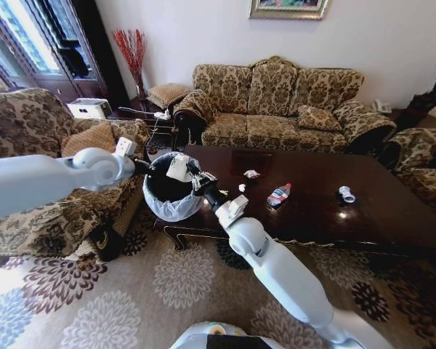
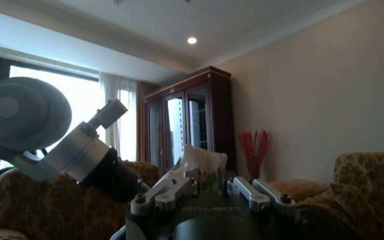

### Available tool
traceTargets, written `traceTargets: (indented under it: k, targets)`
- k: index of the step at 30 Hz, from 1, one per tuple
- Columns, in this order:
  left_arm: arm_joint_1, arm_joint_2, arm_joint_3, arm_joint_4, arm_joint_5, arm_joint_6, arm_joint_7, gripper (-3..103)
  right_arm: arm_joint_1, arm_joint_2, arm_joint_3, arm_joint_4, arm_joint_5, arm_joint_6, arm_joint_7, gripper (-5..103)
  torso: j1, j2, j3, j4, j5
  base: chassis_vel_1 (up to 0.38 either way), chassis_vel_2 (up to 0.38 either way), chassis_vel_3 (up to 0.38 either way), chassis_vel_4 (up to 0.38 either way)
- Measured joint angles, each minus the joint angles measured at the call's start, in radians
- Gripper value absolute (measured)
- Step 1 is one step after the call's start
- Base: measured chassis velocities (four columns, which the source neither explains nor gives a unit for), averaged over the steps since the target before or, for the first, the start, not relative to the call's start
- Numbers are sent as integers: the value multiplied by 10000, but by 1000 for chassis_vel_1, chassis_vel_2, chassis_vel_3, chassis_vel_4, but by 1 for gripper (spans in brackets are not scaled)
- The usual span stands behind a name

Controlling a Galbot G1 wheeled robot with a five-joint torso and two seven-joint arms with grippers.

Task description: Move to the front of the table and place the trash on the table into the trash bin.

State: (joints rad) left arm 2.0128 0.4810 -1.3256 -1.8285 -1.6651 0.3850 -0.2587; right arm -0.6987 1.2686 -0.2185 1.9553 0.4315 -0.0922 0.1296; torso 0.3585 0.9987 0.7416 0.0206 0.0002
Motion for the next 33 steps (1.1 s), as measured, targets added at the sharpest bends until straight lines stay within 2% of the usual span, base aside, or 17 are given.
traceTargets:
  k: [1, 4, 8, 9, 12, 13, 15, 16, 18, 19, 22, 24, 26, 27, 29, 30, 33]
  targets:
    - [42, 38, -34, -33, -8, -10, -34, 0, -19, -5, 29, -13, -107, 0, 0, 21, 0, 0, 0, 0, 0, 0, 0, 0, 0]
    - [80, 47, -59, -88, -15, -15, -81, 0, -36, -33, 66, -13, -170, -2, 0, 27, 0, 0, 0, 1, -1, 0, 0, 0, 0]
    - [6, -50, -28, -322, -47, -15, -187, 0, -122, -59, 162, -14, -190, -12, 0, 48, 0, 0, -1, 2, -1, 0, 0, 0, 0]
    - [6, -50, -28, -322, -47, -15, -187, 0, -122, -59, 162, -14, -190, -12, 0, 48, 0, 0, -1, 2, -1, 0, 0, 0, 0]
    - [-57, -191, 67, -536, -63, 5, -286, 0, -210, -40, 171, -28, -193, 10, 0, 60, 0, 0, -1, 1, -2, 0, 0, 0, 0]
    - [-57, -191, 67, -536, -63, 5, -286, 0, -210, -40, 171, -28, -193, 10, 0, 60, 0, 0, -1, 1, -2, 0, 0, 0, 0]
    - [-52, -319, 81, -616, -115, 15, -424, 0, -304, 5, 180, 64, -52, 325, 1, 71, 0, 1, -1, 2, -1, 0, 0, 0, 0]
    - [-52, -319, 81, -616, -115, 15, -424, 0, -304, 5, 180, 64, -52, 325, 1, 71, 0, 1, -1, 2, -1, 0, 0, 0, 0]
    - [-113, -451, 81, -506, -198, 21, -593, 0, -446, 17, 463, 363, 228, 643, 1, 81, -1, 1, -1, 2, -6, 0, 0, 0, 0]
    - [-113, -451, 81, -506, -198, 21, -593, 0, -446, 17, 463, 363, 228, 643, 1, 81, -1, 1, -1, 2, -6, 0, 0, 0, 0]
    - [-381, -687, 7, 22, -283, 37, -933, 0, -695, -181, 1241, 943, 719, 674, 1, 96, -1, 1, -1, 1, 1, 0, 0, 0, 0]
    - [-424, -867, -156, 233, -284, 31, -1027, 0, -835, -305, 1652, 1118, 879, 639, 2, 99, 0, 1, -1, 1, 1, 0, 0, 0, 0]
    - [-323, -1394, -731, 444, -149, -36, -1153, 0, -1203, -488, 2478, 1323, 1156, 569, 1, 100, 0, 1, -1, -1, 1, 0, 0, 0, 0]
    - [-323, -1394, -731, 444, -149, -36, -1153, 0, -1203, -488, 2478, 1323, 1156, 569, 1, 100, 0, 1, -1, -1, 1, 0, 0, 0, 0]
    - [-298, -2213, -1040, 418, 730, -100, -958, 0, -1661, -610, 3339, 1331, 1292, 436, 2, 100, 0, 2, -2, -4, 3, 0, 0, 0, 0]
    - [-298, -2213, -1040, 418, 730, -100, -958, 0, -1661, -610, 3339, 1331, 1292, 436, 2, 100, 0, 2, -2, -4, 3, 0, 0, 0, 0]
    - [-409, -3481, -921, 62, 2153, -299, -432, 0, -2189, -539, 4102, 1029, 1198, 279, 2, 100, -1, 2, -2, 5, -7, 0, 0, 0, 0]
